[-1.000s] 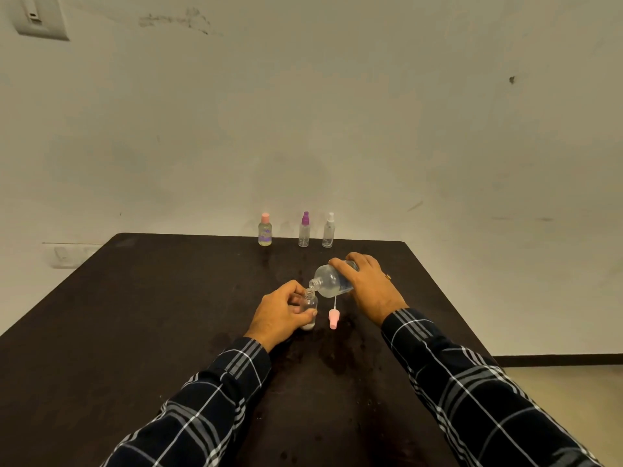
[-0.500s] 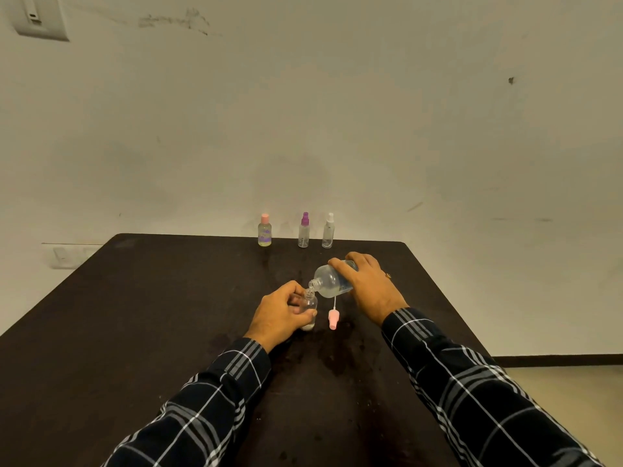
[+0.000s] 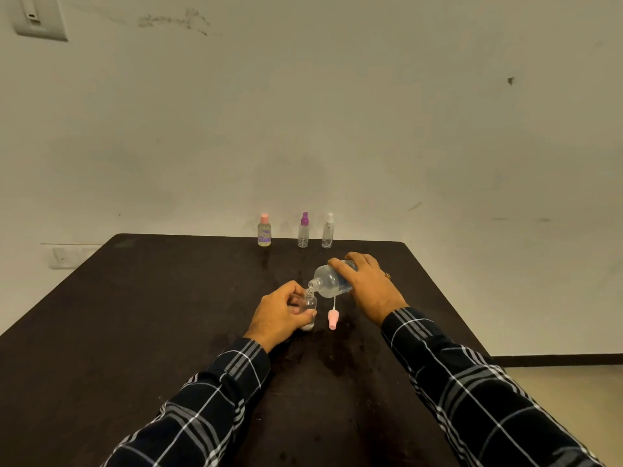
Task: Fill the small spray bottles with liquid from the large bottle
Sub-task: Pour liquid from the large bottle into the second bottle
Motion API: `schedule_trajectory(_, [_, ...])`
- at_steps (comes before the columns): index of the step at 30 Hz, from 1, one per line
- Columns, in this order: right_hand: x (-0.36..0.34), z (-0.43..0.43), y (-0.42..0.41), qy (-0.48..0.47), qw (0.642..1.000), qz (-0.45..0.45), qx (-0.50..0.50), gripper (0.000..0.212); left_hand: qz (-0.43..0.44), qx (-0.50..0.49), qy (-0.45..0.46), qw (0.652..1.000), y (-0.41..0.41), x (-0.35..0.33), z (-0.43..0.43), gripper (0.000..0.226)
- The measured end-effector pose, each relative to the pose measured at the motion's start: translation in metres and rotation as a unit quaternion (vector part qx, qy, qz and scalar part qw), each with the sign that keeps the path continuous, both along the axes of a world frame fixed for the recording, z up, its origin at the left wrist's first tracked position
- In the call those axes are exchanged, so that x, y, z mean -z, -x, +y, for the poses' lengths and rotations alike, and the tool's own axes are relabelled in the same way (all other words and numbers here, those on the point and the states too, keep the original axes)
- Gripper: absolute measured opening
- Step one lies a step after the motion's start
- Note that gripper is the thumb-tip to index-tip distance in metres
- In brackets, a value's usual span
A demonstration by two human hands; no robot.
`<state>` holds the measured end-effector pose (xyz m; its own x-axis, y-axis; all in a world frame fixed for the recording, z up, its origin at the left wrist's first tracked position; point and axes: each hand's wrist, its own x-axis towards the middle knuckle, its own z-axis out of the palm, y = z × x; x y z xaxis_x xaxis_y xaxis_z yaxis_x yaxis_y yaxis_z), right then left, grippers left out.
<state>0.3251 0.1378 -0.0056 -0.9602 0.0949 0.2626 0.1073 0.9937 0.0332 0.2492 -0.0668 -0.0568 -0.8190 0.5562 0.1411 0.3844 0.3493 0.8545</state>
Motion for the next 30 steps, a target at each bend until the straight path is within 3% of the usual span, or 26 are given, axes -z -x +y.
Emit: schedule_trajectory(30, [-0.0021,-0.0007,-0.0001,-0.011,1.000,0.001,0.000,0.081,-0.002,0.000,-0.002,1.000,-0.0010,-0.0006,-0.0001,0.027])
